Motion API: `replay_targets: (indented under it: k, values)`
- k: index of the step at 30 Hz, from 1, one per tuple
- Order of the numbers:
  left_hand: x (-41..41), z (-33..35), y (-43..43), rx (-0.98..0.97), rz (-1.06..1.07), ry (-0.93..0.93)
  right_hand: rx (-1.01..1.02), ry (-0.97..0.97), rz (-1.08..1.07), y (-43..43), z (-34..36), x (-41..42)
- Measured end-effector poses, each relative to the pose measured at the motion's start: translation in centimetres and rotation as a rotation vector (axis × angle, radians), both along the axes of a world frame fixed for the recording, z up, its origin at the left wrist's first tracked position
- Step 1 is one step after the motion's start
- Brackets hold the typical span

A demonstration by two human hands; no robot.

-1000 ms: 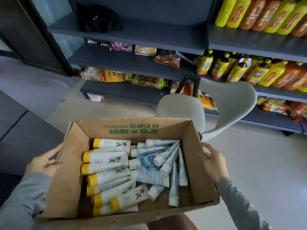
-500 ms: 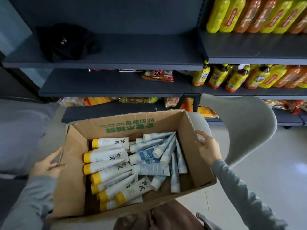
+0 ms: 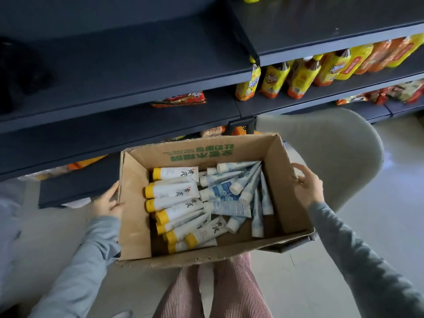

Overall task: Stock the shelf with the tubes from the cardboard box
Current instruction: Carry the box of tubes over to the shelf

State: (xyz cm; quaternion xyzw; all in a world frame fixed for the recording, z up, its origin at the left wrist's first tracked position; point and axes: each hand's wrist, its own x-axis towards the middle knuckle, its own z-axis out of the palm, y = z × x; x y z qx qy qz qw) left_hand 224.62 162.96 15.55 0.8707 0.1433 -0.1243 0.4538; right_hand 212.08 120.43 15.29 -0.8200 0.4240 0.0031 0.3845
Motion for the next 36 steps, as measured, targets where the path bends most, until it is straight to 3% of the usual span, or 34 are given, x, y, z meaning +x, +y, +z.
replay_targets:
  k: [14,21,36]
  values:
    - [3.6,-13.2,-15.4,0.076,-0.067,0.086,-0.033,0.076,-0.088,-15.6,-11.4,2.4]
    - [3.5,-13.7,-16.0,0.076,-0.04,0.058,-0.063,0.041,-0.068,-16.5,-12.8,1.9]
    - [2.4,-12.0,-16.6,0.134,-0.108,0.235,0.078,0.072,-0.126,-14.1,-10.5,0.7]
